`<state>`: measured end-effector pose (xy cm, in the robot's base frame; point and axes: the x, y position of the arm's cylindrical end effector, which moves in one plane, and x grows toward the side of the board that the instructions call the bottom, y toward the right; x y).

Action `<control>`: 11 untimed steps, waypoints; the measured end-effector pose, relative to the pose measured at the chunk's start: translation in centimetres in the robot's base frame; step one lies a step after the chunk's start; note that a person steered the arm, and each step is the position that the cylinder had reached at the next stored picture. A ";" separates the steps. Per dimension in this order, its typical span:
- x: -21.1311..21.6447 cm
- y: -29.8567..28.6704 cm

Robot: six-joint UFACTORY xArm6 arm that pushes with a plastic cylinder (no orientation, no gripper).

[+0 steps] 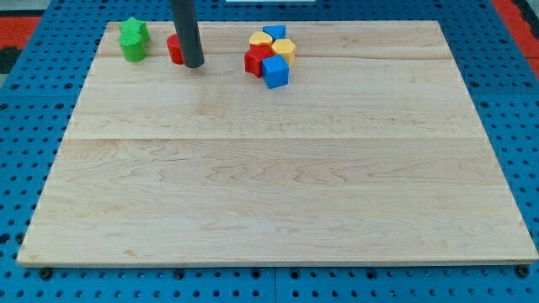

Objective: Move red circle to the left side of the heart

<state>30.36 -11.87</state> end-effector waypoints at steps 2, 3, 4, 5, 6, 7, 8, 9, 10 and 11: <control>0.1 -3.7; -1.2 -4.6; -2.4 -7.1; -3.5 -6.9; -5.5 -1.7; -5.7 -0.2; -5.7 1.3; -5.7 3.0; -7.4 1.7; -8.4 3.4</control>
<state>21.95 -8.43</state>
